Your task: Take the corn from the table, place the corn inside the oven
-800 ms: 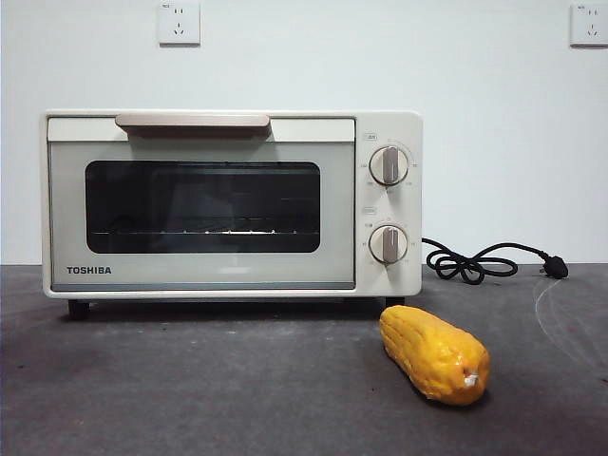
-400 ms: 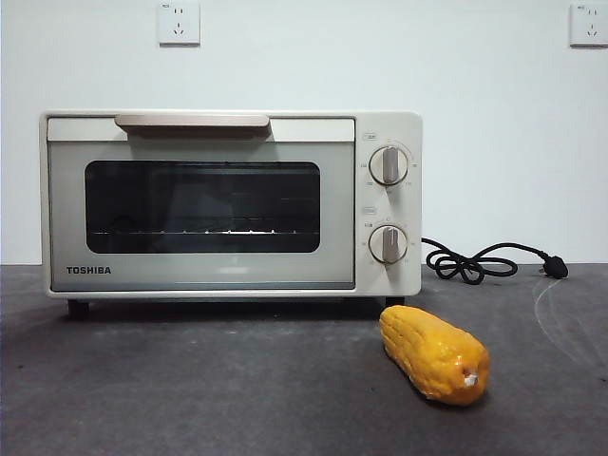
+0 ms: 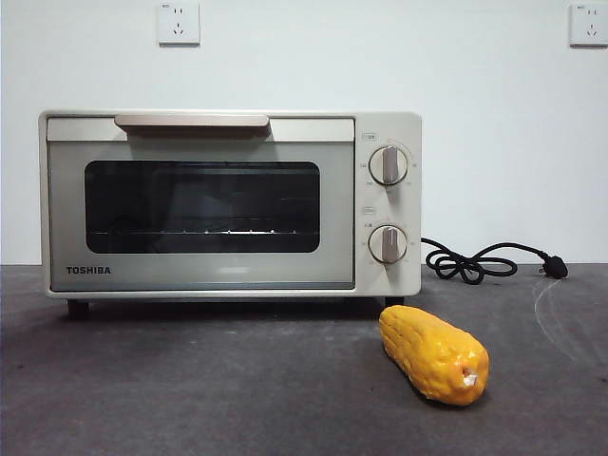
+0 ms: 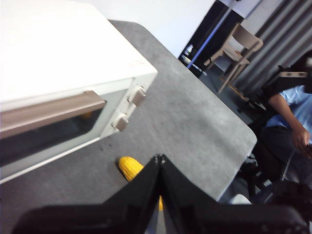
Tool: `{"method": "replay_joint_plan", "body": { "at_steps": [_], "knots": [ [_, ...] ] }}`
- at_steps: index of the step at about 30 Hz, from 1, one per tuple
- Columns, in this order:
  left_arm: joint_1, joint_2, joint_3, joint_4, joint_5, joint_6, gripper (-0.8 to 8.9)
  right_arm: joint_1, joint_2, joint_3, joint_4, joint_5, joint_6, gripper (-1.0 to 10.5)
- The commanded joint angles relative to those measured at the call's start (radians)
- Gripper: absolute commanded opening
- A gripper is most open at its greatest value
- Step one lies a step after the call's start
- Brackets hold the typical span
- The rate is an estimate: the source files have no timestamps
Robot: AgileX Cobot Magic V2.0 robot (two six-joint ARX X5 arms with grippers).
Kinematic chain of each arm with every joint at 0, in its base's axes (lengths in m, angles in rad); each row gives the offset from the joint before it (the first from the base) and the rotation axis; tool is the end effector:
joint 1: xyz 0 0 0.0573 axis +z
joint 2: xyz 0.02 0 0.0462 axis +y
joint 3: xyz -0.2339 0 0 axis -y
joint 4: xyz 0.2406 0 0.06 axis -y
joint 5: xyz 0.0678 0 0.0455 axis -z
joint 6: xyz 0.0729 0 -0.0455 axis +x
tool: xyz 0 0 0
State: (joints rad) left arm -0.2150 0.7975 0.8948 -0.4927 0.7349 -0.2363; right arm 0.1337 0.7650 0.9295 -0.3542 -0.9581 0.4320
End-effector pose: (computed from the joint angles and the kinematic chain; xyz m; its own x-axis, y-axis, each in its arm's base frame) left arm 0.1876 -0.0910 0.3070 0.5258 -0.8011 -0.2858 0.6535 0.5956 -0.4671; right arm 0.1769 0.0840 0.3434 0.4507 0.8861 -0.1084 -0.7145 0.4308 0.5513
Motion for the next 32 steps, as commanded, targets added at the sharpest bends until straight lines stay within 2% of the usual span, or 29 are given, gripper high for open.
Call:
{"method": "replay_joint_plan", "body": {
  "at_steps": [1,6,12,16,18,26,32],
  "knots": [
    [-0.019,0.012,0.001,0.008,-0.003,0.013,-0.05,0.104,0.063,0.043,-0.135,0.161,-0.183,2.3],
    [-0.045,0.035,0.001,0.008,-0.002,0.018,-0.05,0.302,0.220,0.137,-0.309,0.480,-0.269,3.6],
    [-0.053,0.046,0.001,0.007,-0.002,0.032,-0.05,0.457,0.407,0.226,-0.381,0.694,-0.284,5.8],
    [-0.053,0.047,0.001,0.000,-0.003,0.040,-0.05,0.519,0.524,0.267,-0.431,0.814,-0.286,6.0],
    [-0.053,0.047,0.001,-0.010,-0.003,0.056,-0.05,0.535,0.575,0.270,-0.441,0.847,-0.286,6.0],
    [-0.053,0.048,0.001,-0.046,-0.003,0.092,-0.05,0.541,0.760,0.270,-0.468,0.848,-0.277,6.0],
    [-0.053,0.049,0.001,-0.047,-0.003,0.092,-0.05,0.541,0.890,0.269,-0.476,0.918,-0.267,6.0]
  ]
}}
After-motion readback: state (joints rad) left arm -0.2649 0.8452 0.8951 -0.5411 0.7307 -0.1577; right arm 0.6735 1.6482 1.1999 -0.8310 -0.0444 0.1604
